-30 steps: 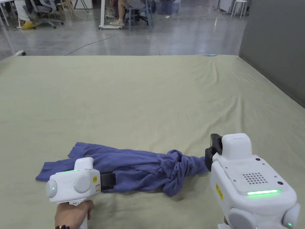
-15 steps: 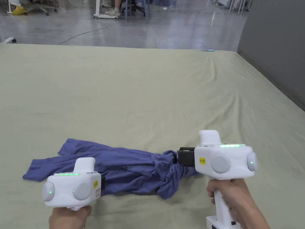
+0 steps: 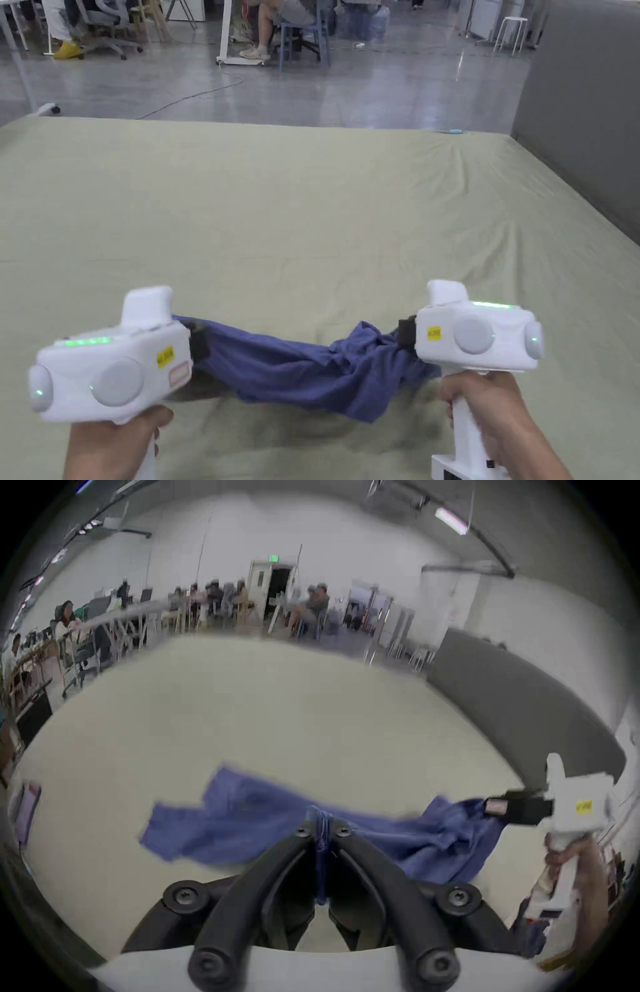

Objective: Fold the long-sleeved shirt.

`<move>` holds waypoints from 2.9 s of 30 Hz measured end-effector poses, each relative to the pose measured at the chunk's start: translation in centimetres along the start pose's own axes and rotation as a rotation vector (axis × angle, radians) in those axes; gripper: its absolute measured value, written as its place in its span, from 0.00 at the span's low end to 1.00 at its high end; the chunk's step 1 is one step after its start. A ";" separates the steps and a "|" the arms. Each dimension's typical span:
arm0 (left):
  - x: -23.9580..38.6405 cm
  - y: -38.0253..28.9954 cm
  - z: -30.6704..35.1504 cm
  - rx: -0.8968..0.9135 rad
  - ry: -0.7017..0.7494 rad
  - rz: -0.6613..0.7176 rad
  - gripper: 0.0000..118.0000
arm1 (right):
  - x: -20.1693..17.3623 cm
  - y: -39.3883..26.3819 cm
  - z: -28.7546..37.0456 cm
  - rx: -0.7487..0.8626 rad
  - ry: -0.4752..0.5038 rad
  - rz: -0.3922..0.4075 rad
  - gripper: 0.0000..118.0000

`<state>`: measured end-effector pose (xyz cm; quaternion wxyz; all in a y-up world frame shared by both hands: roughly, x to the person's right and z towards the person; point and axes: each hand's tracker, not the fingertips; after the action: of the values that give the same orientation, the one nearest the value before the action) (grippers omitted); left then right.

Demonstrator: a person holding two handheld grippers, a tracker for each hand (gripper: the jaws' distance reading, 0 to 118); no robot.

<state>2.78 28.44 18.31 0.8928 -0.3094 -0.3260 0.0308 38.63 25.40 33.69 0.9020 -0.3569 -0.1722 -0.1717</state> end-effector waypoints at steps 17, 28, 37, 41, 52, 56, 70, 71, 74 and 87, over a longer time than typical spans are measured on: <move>3.2 36.6 9.7 0.469 0.073 0.019 0.00 | -10.8 30.5 16.7 0.553 0.041 0.190 0.07; 7.0 41.2 7.2 0.451 0.052 -0.044 0.00 | -9.4 37.3 16.8 0.563 -0.027 0.143 0.07; 3.4 29.3 -5.5 0.198 0.089 -0.077 0.00 | -4.1 26.3 0.9 0.287 -0.063 0.088 0.07; 1.7 24.0 -9.2 0.067 0.107 -0.061 0.00 | -2.0 21.5 -3.9 0.242 -0.055 0.066 0.07; -0.9 5.1 -2.1 -0.152 0.092 -0.186 0.00 | -2.1 1.8 0.2 0.102 -0.099 0.120 0.08; -3.2 -3.9 -0.4 -0.307 0.086 -0.149 0.00 | -1.9 -7.4 0.8 0.007 -0.104 0.120 0.07; -4.1 -8.8 6.7 -0.208 0.025 -0.150 0.99 | -0.8 -12.8 9.0 0.148 -0.096 0.003 0.96; -3.3 -8.9 7.7 -0.237 0.045 -0.168 0.99 | -0.6 -12.6 9.6 0.147 -0.138 -0.012 0.94; -2.6 -8.6 9.1 -0.253 0.058 -0.170 0.19 | 0.5 -12.9 10.8 0.115 -0.176 -0.047 0.00; -5.0 -11.0 -0.1 -0.366 0.083 -0.173 0.99 | 3.9 -14.6 10.5 0.044 -0.171 -0.105 0.00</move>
<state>-2.75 18.24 21.76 0.8335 -0.4384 -0.3146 -0.1187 33.75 22.02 51.13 0.8814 -0.3406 -0.2707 -0.1840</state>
